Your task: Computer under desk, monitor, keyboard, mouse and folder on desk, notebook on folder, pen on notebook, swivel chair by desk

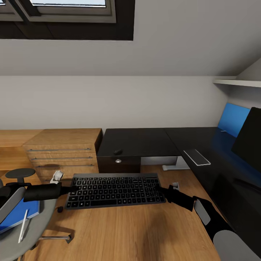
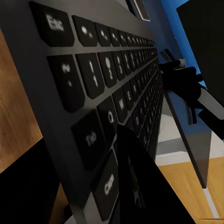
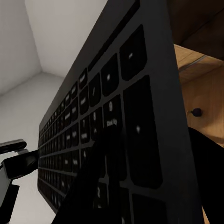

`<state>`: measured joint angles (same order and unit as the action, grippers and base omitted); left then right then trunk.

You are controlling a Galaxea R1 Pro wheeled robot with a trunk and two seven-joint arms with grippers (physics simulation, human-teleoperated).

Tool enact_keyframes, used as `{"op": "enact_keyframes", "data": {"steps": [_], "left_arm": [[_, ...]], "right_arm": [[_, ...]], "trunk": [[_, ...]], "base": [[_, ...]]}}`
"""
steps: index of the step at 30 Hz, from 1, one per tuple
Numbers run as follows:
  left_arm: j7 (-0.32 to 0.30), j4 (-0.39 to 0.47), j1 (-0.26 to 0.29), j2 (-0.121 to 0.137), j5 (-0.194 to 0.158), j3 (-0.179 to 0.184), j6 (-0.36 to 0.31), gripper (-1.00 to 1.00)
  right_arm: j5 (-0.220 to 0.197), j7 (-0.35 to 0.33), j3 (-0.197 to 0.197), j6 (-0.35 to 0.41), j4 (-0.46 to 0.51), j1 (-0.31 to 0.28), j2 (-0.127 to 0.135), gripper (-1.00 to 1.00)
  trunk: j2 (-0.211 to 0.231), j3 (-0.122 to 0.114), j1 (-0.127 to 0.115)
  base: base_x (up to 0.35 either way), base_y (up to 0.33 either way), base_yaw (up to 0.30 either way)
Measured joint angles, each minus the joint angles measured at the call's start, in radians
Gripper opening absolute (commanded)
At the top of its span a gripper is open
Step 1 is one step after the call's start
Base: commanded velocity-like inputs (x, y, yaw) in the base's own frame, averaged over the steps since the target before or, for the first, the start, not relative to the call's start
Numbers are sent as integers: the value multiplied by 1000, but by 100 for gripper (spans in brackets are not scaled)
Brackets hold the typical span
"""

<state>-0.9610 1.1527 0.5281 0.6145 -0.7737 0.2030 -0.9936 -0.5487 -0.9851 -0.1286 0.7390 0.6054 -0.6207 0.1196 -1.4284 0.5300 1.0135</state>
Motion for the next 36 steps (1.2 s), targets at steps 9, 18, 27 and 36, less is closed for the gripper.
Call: {"op": "enact_keyframes", "data": {"steps": [9, 18, 27, 36], "left_arm": [[-1, 0, 0, -1, 3, 0, 1, -100], [-1, 0, 0, -2, 4, 0, 2, -100], [0, 13, 0, -2, 12, -8, -1, -100], [15, 19, 0, -2, 0, -6, -8, -100]], "right_arm": [[0, 3, 0, 0, 0, 0, 0, -100], [-1, 3, 0, 0, 0, 0, 1, -100], [-13, 5, 4, 1, 1, 0, 1, -100], [-12, 4, 3, 5, 1, 0, 3, -100]], "trunk": [[0, 0, 0], [0, 0, 0], [0, 0, 0], [0, 0, 0]], "base": [[0, 0, 0], [0, 0, 0], [0, 0, 0], [0, 0, 0]]}}
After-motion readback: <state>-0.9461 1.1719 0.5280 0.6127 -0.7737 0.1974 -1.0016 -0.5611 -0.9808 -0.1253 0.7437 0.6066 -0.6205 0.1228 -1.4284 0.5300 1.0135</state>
